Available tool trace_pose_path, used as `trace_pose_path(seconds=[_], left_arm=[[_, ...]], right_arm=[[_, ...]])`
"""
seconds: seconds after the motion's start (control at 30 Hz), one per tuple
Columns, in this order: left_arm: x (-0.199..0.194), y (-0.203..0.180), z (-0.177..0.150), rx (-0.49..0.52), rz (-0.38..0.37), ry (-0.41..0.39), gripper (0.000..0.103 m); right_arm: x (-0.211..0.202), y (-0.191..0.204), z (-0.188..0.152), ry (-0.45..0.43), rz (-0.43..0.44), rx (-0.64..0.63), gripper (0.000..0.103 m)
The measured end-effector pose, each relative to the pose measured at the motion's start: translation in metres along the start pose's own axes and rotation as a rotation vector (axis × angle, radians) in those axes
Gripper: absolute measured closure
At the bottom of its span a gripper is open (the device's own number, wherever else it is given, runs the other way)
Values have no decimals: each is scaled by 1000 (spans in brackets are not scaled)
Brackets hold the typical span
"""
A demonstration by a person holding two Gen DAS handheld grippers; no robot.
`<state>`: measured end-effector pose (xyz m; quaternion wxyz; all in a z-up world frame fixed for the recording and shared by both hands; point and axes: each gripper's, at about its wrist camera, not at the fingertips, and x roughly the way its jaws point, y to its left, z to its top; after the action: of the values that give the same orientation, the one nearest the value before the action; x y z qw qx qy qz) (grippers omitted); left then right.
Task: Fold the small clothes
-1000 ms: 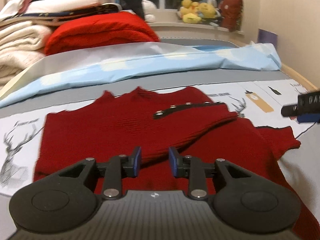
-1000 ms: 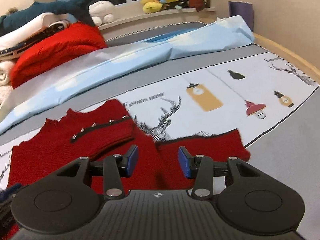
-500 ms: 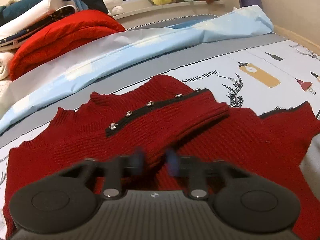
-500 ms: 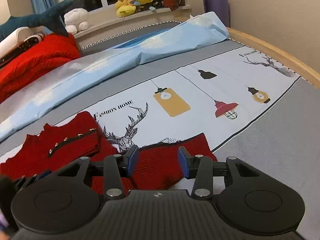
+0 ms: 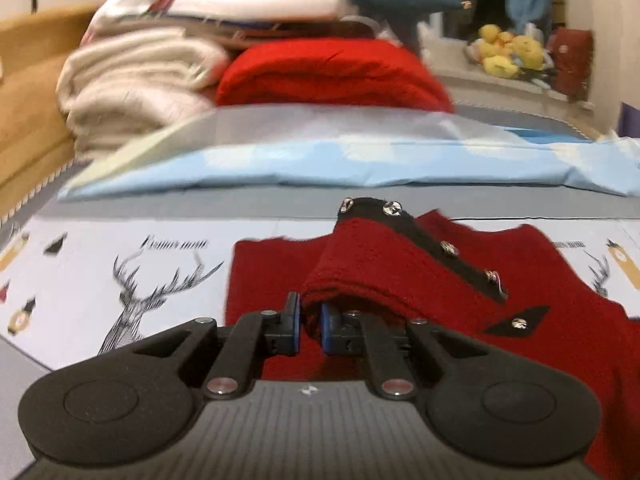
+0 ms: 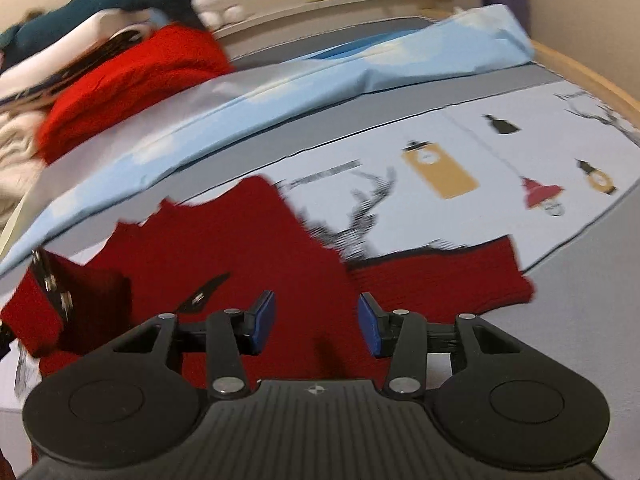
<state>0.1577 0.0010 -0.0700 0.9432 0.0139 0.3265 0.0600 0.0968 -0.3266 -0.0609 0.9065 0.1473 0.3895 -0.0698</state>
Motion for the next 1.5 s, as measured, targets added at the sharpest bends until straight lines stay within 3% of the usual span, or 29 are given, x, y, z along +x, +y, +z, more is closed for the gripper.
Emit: trace_pose_path(seconds=[0.1, 0.23, 0.3, 0.4, 0.47, 0.53, 0.67, 0.77, 0.83, 0.87, 0.9, 0.97, 1.0, 1.1, 1.27, 1.37, 1.5], left_arm=[[7, 42, 13, -96, -34, -6, 93], [12, 124, 16, -168, 140, 3, 93], [16, 177, 16, -254, 281, 26, 93], [12, 248, 11, -347, 628, 62, 92], [1, 283, 5, -468, 777, 69, 92], [-6, 290, 8, -519, 735, 49, 92], [4, 248, 16, -384, 443, 29, 86], [21, 214, 6, -342, 220, 94, 86], [33, 202, -7, -353, 153, 173, 82], [41, 197, -15, -357, 137, 226, 73], [51, 193, -26, -359, 126, 296, 69], [66, 188, -44, -351, 177, 437, 70], [63, 183, -46, -345, 199, 440, 70], [47, 166, -31, -286, 209, 379, 70], [14, 125, -3, -245, 114, 288, 69], [2, 104, 7, -166, 96, 242, 69], [-12, 80, 8, -91, 61, 196, 69]], right_arm=[[5, 20, -8, 18, 16, -55, 55], [9, 40, -15, 37, 45, -109, 55], [11, 49, -17, 34, 52, -135, 55], [13, 54, -18, 33, 44, -157, 55], [15, 54, -19, 36, 37, -155, 55], [18, 53, -21, 39, 25, -146, 55], [27, 46, -23, 48, -3, -116, 53], [32, 33, -21, 64, -4, -44, 53], [34, 24, -21, 65, -10, -4, 53], [35, 18, -20, 64, -19, 14, 53], [36, 11, -19, 61, -29, 38, 53], [38, -6, -17, 54, -47, 92, 54], [39, -17, -16, 51, -56, 130, 54], [43, -52, -11, 33, -84, 243, 62], [50, -110, -8, 34, -179, 431, 61], [65, -131, -14, 73, -153, 519, 61], [80, -129, -18, 81, -143, 507, 61]])
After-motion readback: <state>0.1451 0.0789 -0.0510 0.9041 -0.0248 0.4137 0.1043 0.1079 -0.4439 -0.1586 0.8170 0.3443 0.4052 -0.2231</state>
